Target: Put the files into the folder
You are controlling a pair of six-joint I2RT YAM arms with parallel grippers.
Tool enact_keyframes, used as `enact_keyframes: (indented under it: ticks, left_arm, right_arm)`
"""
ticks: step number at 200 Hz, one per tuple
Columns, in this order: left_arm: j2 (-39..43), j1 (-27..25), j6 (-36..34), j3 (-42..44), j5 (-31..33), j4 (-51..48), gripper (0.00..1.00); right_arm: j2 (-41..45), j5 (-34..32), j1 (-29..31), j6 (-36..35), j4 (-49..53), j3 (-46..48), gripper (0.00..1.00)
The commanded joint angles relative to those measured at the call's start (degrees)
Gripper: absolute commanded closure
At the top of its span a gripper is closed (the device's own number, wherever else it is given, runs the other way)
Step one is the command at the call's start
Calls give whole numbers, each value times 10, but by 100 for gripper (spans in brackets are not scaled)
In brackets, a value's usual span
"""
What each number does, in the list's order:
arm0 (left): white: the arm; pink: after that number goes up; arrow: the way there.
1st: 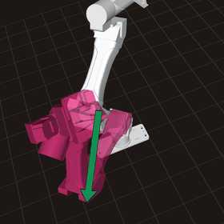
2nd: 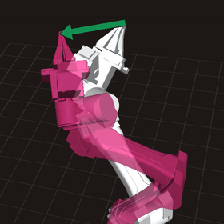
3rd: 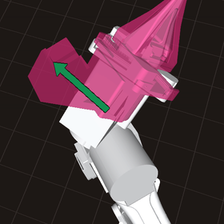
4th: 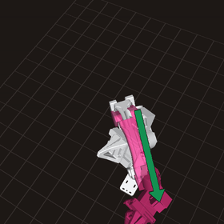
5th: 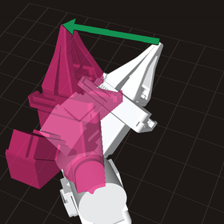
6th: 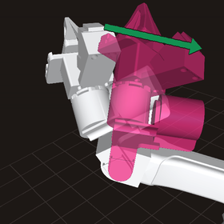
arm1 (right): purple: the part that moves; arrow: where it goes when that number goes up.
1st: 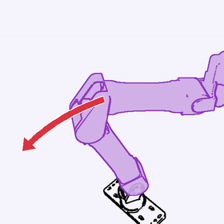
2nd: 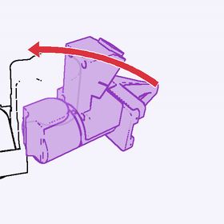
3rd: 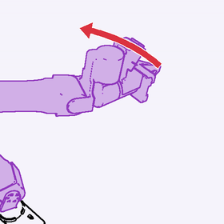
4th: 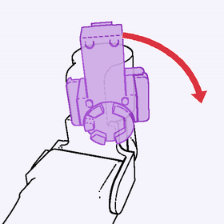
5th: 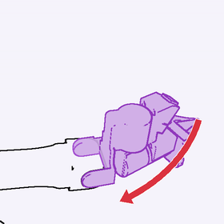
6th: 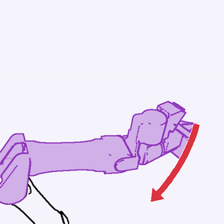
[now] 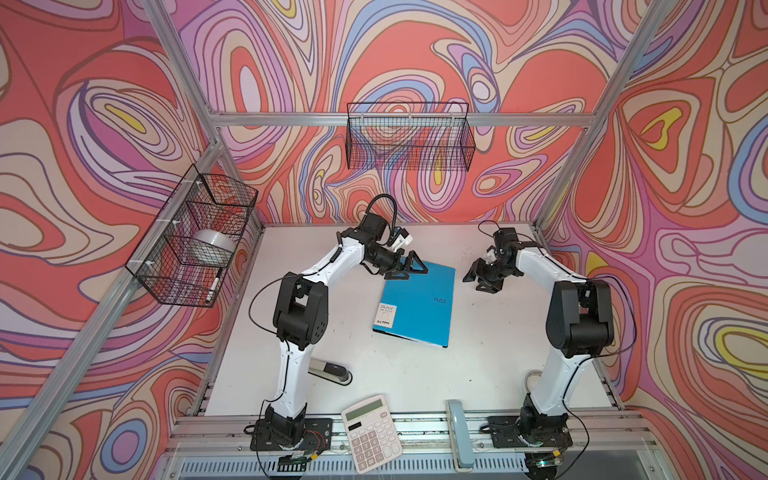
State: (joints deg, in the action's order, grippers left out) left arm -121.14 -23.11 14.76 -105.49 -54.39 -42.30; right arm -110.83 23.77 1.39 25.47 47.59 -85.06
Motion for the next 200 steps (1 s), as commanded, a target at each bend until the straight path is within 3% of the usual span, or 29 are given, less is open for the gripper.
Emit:
enact_keyframes:
  ticks: [1, 58, 113, 143, 170, 196, 200]
  left_arm:
    - [78, 44, -27, 25, 60, -51, 2]
    - [217, 185, -122, 183, 105, -125, 1]
    - [333, 231, -209, 290, 179, -146, 0]
    - [388, 259, -218, 360, 224, -99, 0]
    - [396, 307, -201, 430, 225, -14, 0]
    - [406, 355, -141, 530, 222, 165, 0]
    - [409, 359, -132, 548, 223, 201, 0]
  right_arm:
    - [-62, 26, -3, -22, 22, -47, 43]
    - [-161, 72, 1, -18, 18, -115, 44]
    - [-248, 132, 50, -44, 37, -203, 44]
    - [-293, 109, 86, -44, 55, -273, 44]
    - [-212, 15, 74, -11, -70, -191, 43]
    - [-63, -70, 47, -7, -274, -5, 41]
    - [-43, -73, 42, -11, -305, 21, 36]
